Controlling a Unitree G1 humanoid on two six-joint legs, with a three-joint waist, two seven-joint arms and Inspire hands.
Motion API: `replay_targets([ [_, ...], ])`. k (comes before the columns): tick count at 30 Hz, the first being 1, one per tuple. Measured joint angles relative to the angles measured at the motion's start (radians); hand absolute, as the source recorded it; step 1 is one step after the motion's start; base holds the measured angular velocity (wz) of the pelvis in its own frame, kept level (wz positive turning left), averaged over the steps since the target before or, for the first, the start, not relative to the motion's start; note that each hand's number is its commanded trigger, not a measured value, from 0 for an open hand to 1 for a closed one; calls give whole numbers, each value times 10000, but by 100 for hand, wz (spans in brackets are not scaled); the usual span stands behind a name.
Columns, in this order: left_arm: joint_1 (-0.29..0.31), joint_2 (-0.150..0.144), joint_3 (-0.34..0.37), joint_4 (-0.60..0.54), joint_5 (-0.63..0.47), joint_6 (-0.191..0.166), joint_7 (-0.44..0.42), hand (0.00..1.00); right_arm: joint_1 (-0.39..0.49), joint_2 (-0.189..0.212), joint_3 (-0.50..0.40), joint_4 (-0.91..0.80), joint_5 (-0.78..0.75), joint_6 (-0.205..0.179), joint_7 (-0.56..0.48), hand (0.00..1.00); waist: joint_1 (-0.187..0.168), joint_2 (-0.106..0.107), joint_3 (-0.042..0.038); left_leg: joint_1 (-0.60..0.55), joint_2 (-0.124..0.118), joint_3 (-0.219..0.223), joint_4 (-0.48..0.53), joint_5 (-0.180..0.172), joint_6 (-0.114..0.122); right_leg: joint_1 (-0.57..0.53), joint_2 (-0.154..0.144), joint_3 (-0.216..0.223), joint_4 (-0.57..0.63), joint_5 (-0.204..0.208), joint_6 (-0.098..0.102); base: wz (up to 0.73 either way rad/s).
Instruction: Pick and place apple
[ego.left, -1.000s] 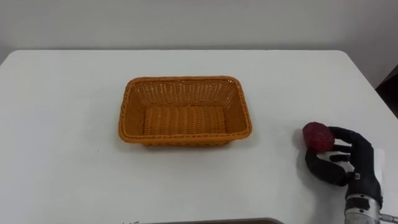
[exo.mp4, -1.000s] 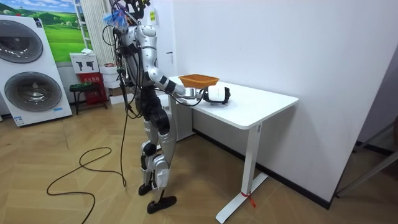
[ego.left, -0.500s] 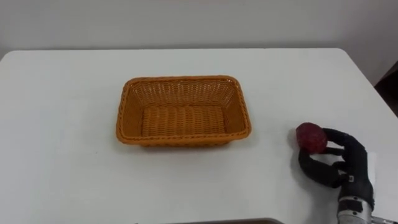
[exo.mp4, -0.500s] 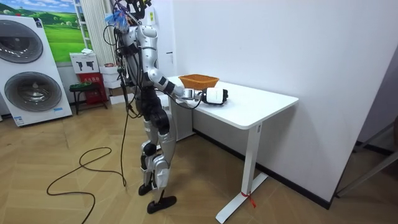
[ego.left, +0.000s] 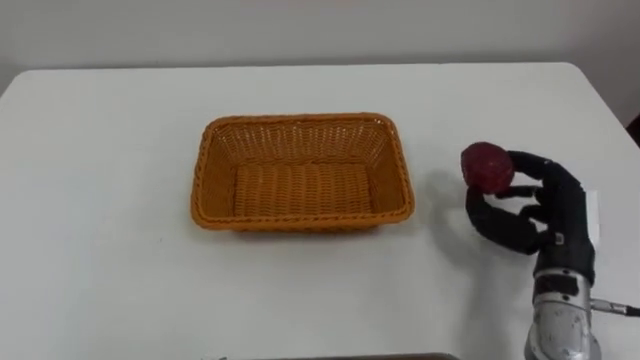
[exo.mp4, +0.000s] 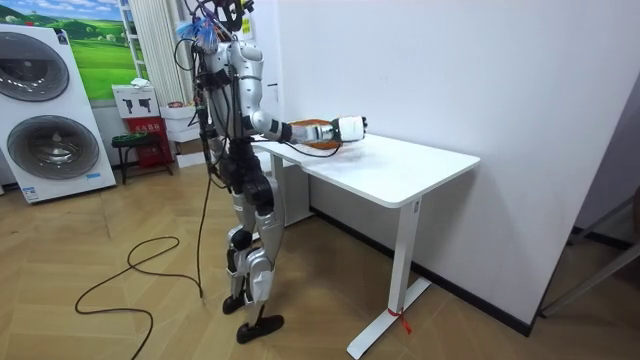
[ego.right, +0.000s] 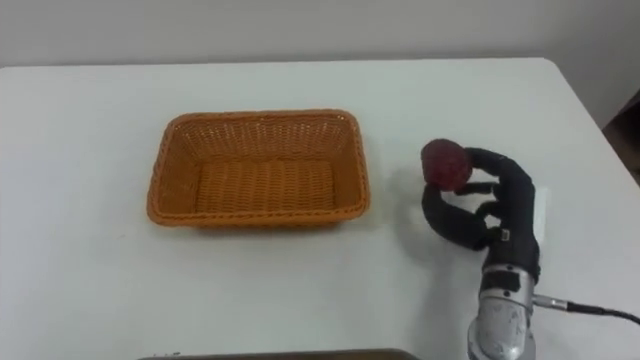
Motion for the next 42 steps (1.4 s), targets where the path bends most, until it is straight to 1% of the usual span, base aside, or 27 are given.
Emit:
replay_targets([
  [5, 6, -19, -137, -9, 0, 148, -154, 0, -16, -83, 375, -864, -453, 142, 316, 100, -3, -58, 35, 64, -3, 1, -20, 0, 0, 58, -4, -2, -11, 0, 1, 0],
  [6, -6, -36, -137, -13, 5, 214, -168, 0, -13, -82, 400, -1035, -629, 193, 390, 100, -22, -58, 39, 59, -3, 3, -20, 0, 0, 57, -10, -40, -9, 0, 1, 0],
  [9, -94, -35, -132, -15, -4, 217, -162, 0, -13, -80, 503, -1657, -948, 192, 551, 100, -43, -5, 53, -91, 0, 3, -16, -1, 1, -36, -10, -121, 13, 0, 1, 0],
  [10, -128, -34, -132, -14, -19, 217, -162, 0, -13, -79, 533, -1780, -1037, 182, 596, 100, -47, 6, 53, -117, 3, 2, -15, -1, 0, -62, -9, -119, 20, 1, 2, 0],
  [11, -156, -35, -134, -15, -18, 217, -162, 0, -15, -80, 603, -1945, -1184, 160, 654, 100, -47, 20, 24, -191, 5, 2, -5, -1, 0, -133, -8, -122, 28, 1, 2, 0],
  [13, -218, -35, -136, -9, -22, 215, -163, 0, -15, -80, 760, -2110, -1275, 163, 761, 100, -17, 22, 12, -216, 10, 6, -2, 0, 0, -158, -4, -123, 34, 1, 2, 0],
  [14, -244, -35, -154, -5, -27, 213, -163, 0, -16, -89, 884, -2178, -1337, 163, 849, 87, -16, 34, -15, -216, 14, 7, 0, 0, -1, -158, -1, -123, 36, 1, 1, 0],
  [15, -277, -34, -211, -4, -25, 210, -160, 0, -16, -92, 1032, -2252, -1340, 168, 932, 0, -11, 45, -36, -214, 14, 11, -1, 0, -1, -158, -2, -128, 35, 2, 1, 0],
  [17, -337, -21, -358, -5, -29, 209, -153, 0, -16, -93, 1260, -2401, -1342, 174, 1065, 0, -12, 50, -39, -212, 13, 13, -2, 0, -1, -158, -3, -130, 35, 2, 2, 0],
  [21, -473, -11, -618, 128, -29, 210, -156, 0, -17, -102, 1728, -2591, -1354, 223, 1402, 0, 180, 11, -61, -179, 12, 44, 9, 1, 0, -152, -13, -124, 27, 2, 3, -2],
  [25, -621, -7, -876, 169, -29, 212, -153, 0, -20, -99, 2084, -2587, -1366, 293, 1693, 0, 286, -14, -55, -146, 5, 35, 12, 2, 1, -149, -21, -121, 8, 2, 3, 0],
  [26, -630, -7, -904, 169, -28, 212, -153, 0, -20, -101, 2175, -2586, -1361, 293, 1789, 0, 324, -19, -34, -141, 5, 32, 11, 2, 1, -144, -20, -121, 5, 2, 3, 0],
  [27, -660, -5, -923, 170, -29, 212, -153, 0, -20, -101, 2261, -2582, -1361, 293, 1855, 0, 368, -13, 17, -146, 6, 27, 11, 2, 1, -141, -20, -121, 1, 2, 3, 0],
  [28, -687, -4, -932, 170, -30, 212, -153, 0, -20, -101, 2285, -2582, -1362, 293, 1904, 0, 381, -31, 35, -153, 7, 22, 11, 2, 1, -142, -20, -122, 1, 2, 3, 0],
  [29, -762, -5, -970, 169, -26, 213, -153, 0, -20, -100, 2308, -2579, -1333, 294, 2005, 0, 439, -35, 89, -189, 7, 12, 10, 2, 1, -160, -18, -105, 0, 2, 3, 0],
  [30, -828, -5, -1041, 168, -25, 212, -156, 0, -20, -101, 2310, -2578, -1321, 300, 2092, 0, 457, -35, 112, -215, 7, 11, 8, 2, 1, -188, -16, -100, 2, 3, 3, 0],
  [32, -849, -6, -1099, 168, -28, 212, -160, 0, -20, -99, 2313, -2575, -1327, 316, 2217, 0, 463, -24, 121, -241, 7, 6, -5, 1, 1, -194, -15, -138, 7, 4, 4, 0],
  [35, -888, -2, -1098, 166, -22, 212, -163, 0, -20, -99, 2321, -2575, -1301, 322, 2241, 0, 466, -33, 114, -270, 9, -10, -24, 1, 1, -206, -5, -121, 8, 4, 4, 0],
  [37, -914, -2, -1098, 165, -21, 212, -164, 0, -20, -99, 2321, -2575, -1300, 324, 2280, 0, 471, -39, 99, -302, 9, -10, -24, 1, 1, -243, -5, -119, 10, 4, 4, 0],
  [39, -962, -2, -1096, 163, -12, 212, -164, 0, -20, -99, 2321, -2575, -1275, 359, 2334, 0, 480, -63, 59, -355, 5, -8, 8, 2, 1, -306, -13, -116, 12, 4, 5, 0],
  [42, -962, -2, -1096, 164, -6, 213, -163, 0, -19, -101, 2319, -2575, -1239, 407, 2332, 0, 487, -73, 48, -322, 2, -8, 21, 3, 1, -302, -16, -106, 10, 4, 5, 0],
])
